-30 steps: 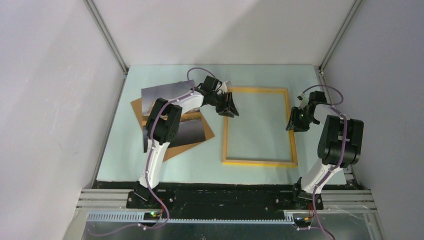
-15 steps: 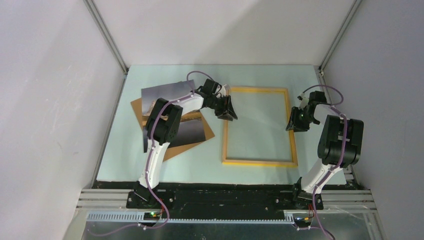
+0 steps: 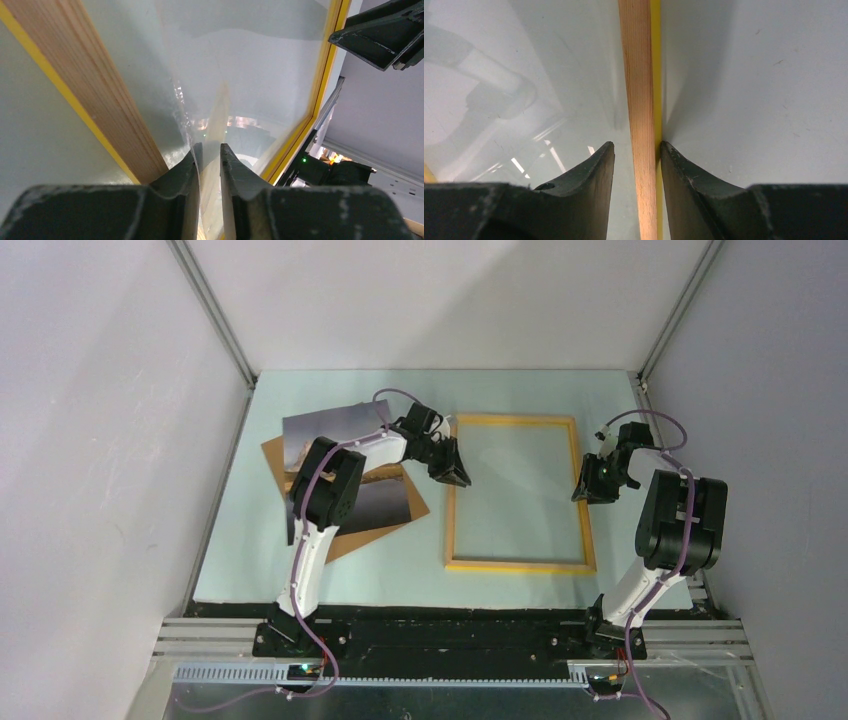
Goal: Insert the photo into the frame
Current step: Place the photo frame item in the photo frame.
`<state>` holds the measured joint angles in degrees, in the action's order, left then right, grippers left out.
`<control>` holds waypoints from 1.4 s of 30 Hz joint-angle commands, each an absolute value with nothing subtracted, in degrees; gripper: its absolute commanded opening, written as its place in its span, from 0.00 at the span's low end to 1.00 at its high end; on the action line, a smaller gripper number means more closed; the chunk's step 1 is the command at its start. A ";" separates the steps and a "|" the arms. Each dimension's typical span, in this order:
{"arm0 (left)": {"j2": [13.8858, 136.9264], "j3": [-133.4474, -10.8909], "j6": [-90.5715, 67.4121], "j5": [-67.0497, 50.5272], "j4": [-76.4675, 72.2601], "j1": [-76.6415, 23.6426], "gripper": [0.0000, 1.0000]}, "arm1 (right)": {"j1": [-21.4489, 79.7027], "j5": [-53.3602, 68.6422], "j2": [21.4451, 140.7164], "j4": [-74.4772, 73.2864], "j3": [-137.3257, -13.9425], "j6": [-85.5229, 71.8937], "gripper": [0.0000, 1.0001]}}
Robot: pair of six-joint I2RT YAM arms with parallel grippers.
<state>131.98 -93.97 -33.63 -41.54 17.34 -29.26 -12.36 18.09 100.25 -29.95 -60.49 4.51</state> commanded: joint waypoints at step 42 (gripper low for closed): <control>127.17 -93.52 -35.88 -40.35 19.12 -32.74 0.59 | -12.47 18.32 100.81 -30.36 -61.96 5.31 0.50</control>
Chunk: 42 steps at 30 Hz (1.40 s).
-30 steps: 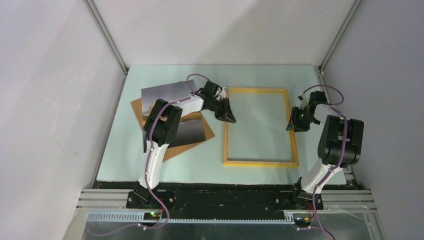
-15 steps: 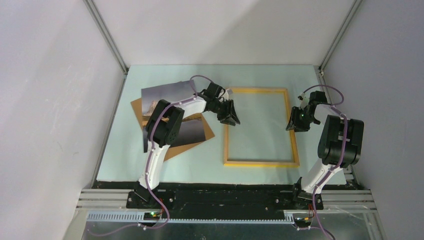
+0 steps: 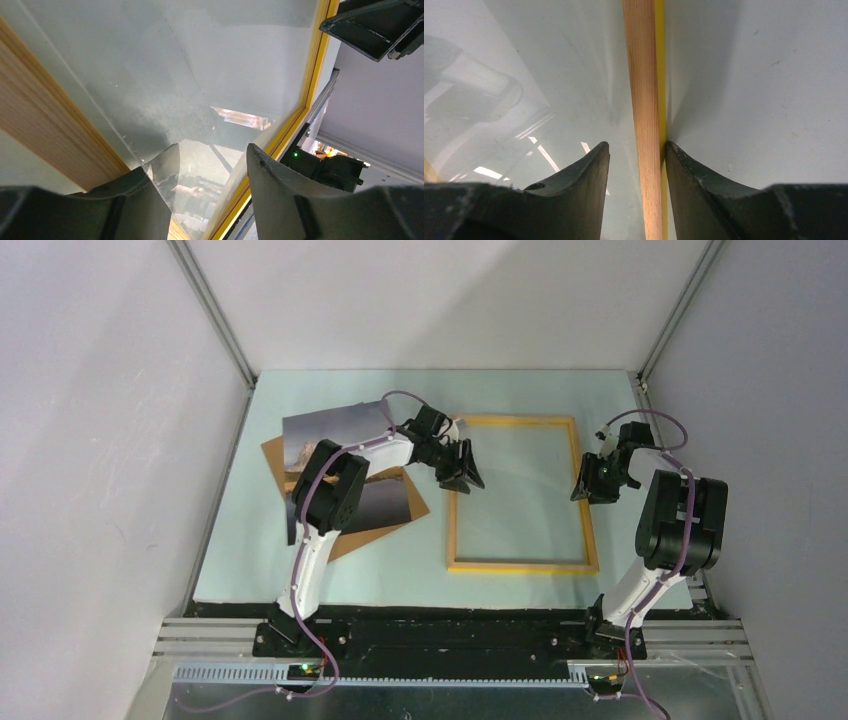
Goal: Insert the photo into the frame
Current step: Place the photo frame item in the photo frame.
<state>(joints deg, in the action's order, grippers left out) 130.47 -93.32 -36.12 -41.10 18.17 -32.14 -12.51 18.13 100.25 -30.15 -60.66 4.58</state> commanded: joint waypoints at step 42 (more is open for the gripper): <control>119.49 -90.42 -31.20 -29.37 25.45 -32.73 1.00 | -12.50 17.49 99.96 -30.59 -62.03 5.42 0.57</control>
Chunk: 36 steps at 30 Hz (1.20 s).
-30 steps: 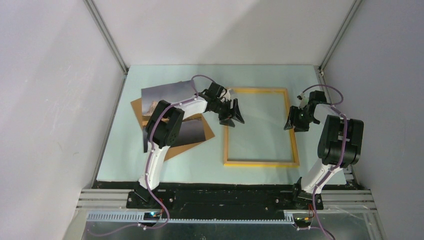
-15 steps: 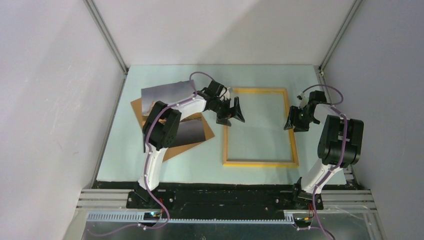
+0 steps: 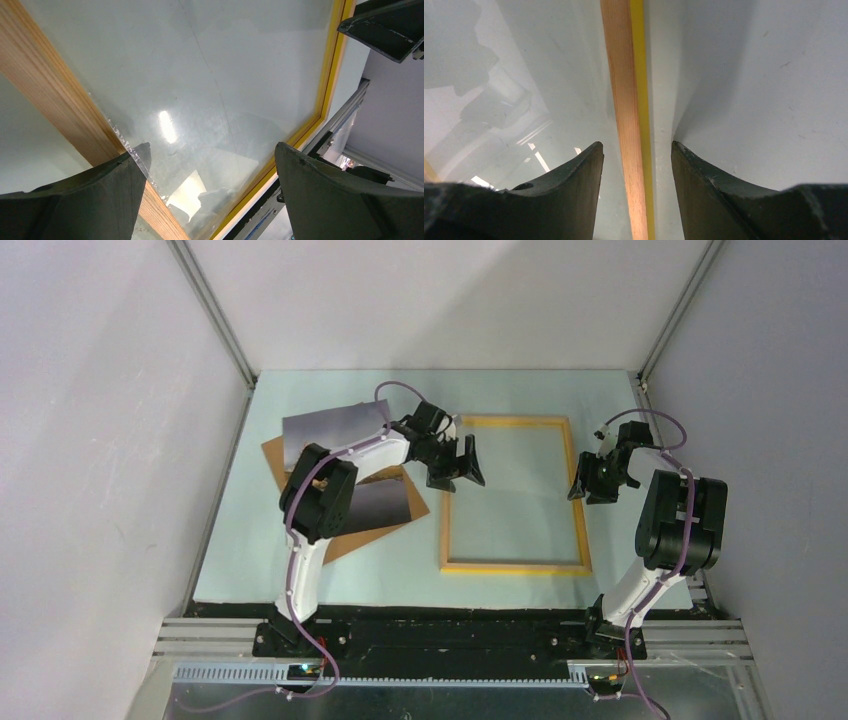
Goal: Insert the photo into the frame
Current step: Place the photo frame item in the photo frame.
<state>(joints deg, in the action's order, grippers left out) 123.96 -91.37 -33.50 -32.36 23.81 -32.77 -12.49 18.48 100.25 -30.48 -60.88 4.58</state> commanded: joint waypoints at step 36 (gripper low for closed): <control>111.00 -89.73 -25.48 -19.31 26.70 -32.95 1.00 | -12.11 17.69 98.13 -29.67 -62.06 5.63 0.58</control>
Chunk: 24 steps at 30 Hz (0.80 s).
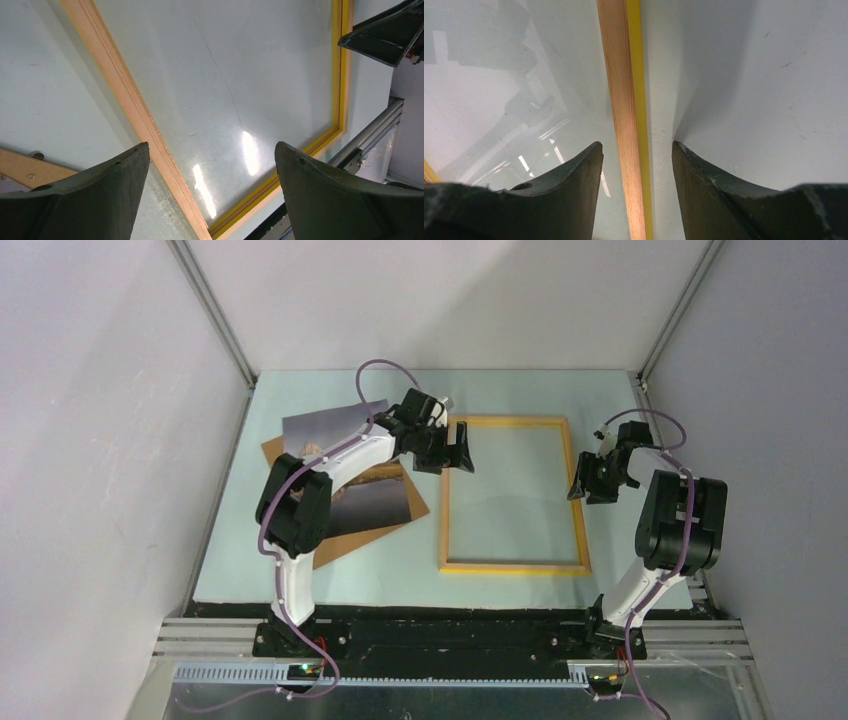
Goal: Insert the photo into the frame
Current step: Place the photo frame item in the photo frame, then adjust the photo frame at the center of the board.
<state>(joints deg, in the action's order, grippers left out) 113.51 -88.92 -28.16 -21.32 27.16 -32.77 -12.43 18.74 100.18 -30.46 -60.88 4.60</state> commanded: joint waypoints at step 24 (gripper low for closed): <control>123.56 -105.90 -12.64 -9.30 26.69 -32.41 1.00 | -10.21 15.92 104.84 -32.36 -71.72 4.96 0.54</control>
<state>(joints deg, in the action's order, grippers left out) 122.91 -101.51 -18.44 -14.55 27.81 -32.77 -10.66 17.19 102.43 -31.33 -67.92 4.95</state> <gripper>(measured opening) 0.996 0.565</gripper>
